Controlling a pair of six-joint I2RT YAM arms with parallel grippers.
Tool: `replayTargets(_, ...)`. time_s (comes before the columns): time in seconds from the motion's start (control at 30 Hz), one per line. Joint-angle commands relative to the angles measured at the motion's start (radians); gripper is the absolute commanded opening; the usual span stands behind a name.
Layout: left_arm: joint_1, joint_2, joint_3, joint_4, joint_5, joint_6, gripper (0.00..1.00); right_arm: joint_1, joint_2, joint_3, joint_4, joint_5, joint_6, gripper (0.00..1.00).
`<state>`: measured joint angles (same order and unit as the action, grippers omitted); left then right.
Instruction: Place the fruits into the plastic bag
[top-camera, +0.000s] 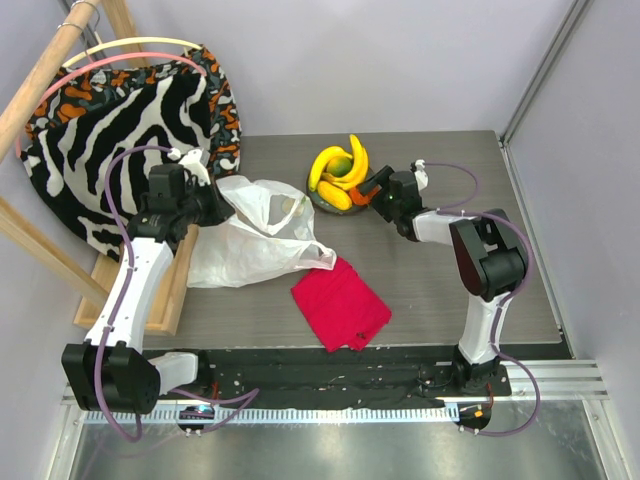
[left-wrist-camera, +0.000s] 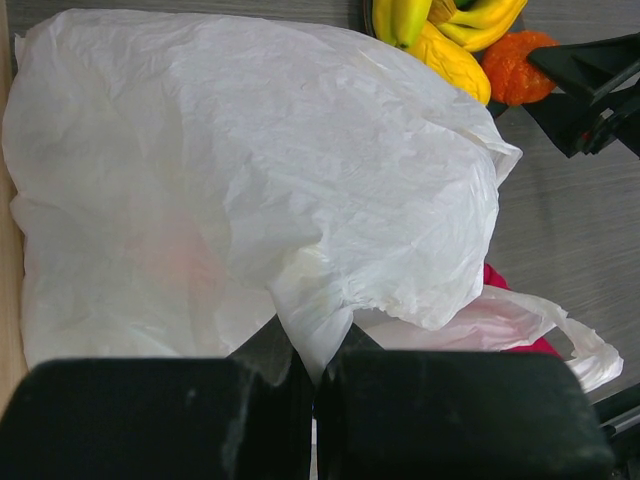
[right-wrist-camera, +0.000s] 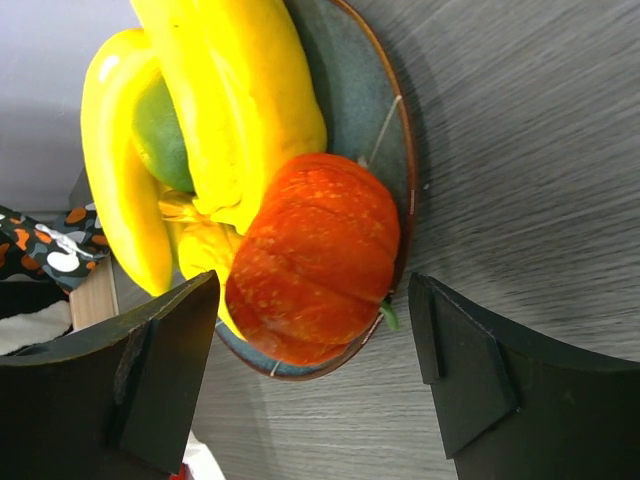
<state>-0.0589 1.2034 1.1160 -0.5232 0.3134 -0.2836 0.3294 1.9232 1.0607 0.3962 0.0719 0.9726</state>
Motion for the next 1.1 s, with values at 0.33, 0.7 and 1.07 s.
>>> replayTargets(0.33,-0.007,0.002,0.031,-0.001,-0.016,0.006,0.00,-0.012,0.026,0.059,0.039,0.016,0.069,0.81)
replayTargets(0.7,-0.012,0.001,0.036,-0.006,-0.030,0.006,0.00,-0.015,0.033,0.068,0.012,0.019,0.084,0.68)
replayTargets(1.07,-0.013,-0.002,0.033,-0.006,-0.034,0.004,0.00,-0.018,-0.009,-0.028,0.113,0.043,0.126,0.40)
